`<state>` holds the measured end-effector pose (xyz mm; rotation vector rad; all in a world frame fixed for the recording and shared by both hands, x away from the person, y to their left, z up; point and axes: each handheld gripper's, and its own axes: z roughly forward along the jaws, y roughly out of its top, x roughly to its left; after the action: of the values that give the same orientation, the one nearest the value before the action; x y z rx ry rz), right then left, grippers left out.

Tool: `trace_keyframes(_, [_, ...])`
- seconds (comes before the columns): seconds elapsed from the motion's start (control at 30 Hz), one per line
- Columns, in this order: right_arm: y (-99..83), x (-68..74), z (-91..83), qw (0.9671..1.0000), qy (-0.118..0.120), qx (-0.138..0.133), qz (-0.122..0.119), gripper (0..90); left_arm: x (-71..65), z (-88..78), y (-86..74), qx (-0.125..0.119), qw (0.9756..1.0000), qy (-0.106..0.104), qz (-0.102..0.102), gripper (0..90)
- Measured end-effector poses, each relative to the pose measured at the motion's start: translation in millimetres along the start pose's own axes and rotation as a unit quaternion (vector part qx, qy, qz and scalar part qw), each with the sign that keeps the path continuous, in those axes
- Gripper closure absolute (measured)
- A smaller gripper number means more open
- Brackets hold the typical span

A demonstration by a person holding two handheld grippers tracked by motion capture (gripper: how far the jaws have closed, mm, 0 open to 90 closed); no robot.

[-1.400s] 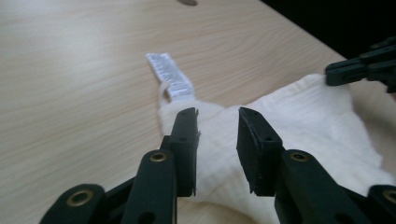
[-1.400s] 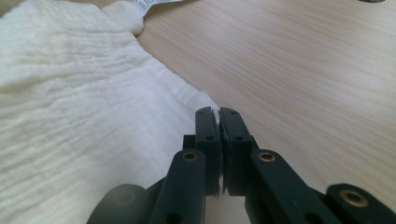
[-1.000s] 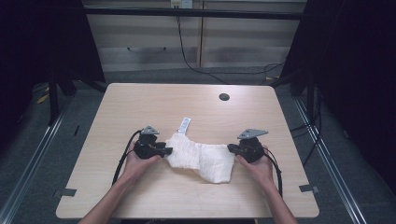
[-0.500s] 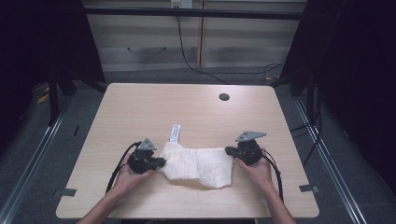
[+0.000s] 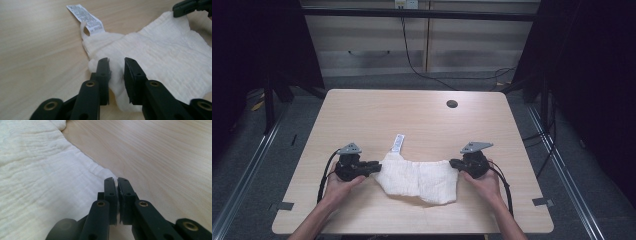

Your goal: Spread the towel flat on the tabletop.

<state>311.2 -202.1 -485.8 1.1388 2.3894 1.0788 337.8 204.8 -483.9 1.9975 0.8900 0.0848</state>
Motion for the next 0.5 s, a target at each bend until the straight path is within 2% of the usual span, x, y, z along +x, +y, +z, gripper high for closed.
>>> trace_keyframes(0.07, [0.0,-0.4,-0.7,1.0000,0.001,-0.002,0.002,86.8,3.8,-0.3,2.0,-0.010,0.9999,0.005,-0.007,72.9])
trace_keyframes(0.13, [0.6,-1.2,-1.4,1.0000,-0.001,-0.004,0.003,86.7,7.1,3.3,2.1,0.004,0.9998,0.017,-0.003,70.2])
trace_keyframes(0.17, [0.6,-1.2,-1.4,1.0000,-0.001,-0.004,0.003,86.7,7.4,5.7,2.1,0.005,0.9997,0.020,-0.014,70.2])
trace_keyframes(0.2, [0.7,-1.3,-1.3,1.0000,0.000,-0.004,0.003,86.8,6.9,8.0,2.7,0.008,0.9997,0.018,-0.015,68.2])
trace_keyframes(0.33, [1.1,-1.6,0.1,1.0000,0.001,-0.004,0.003,86.8,0.7,20.7,3.5,0.027,0.9990,0.034,0.011,63.0])
trace_keyframes(0.4, [1.3,-1.2,0.2,1.0000,0.002,-0.003,0.002,86.7,0.1,24.5,1.1,0.027,0.9983,0.050,0.012,61.0])
trace_keyframes(0.5, [1.3,-0.9,-0.7,1.0000,0.004,-0.005,-0.001,86.5,-0.9,27.7,-1.4,0.033,0.9980,0.052,0.013,58.1])
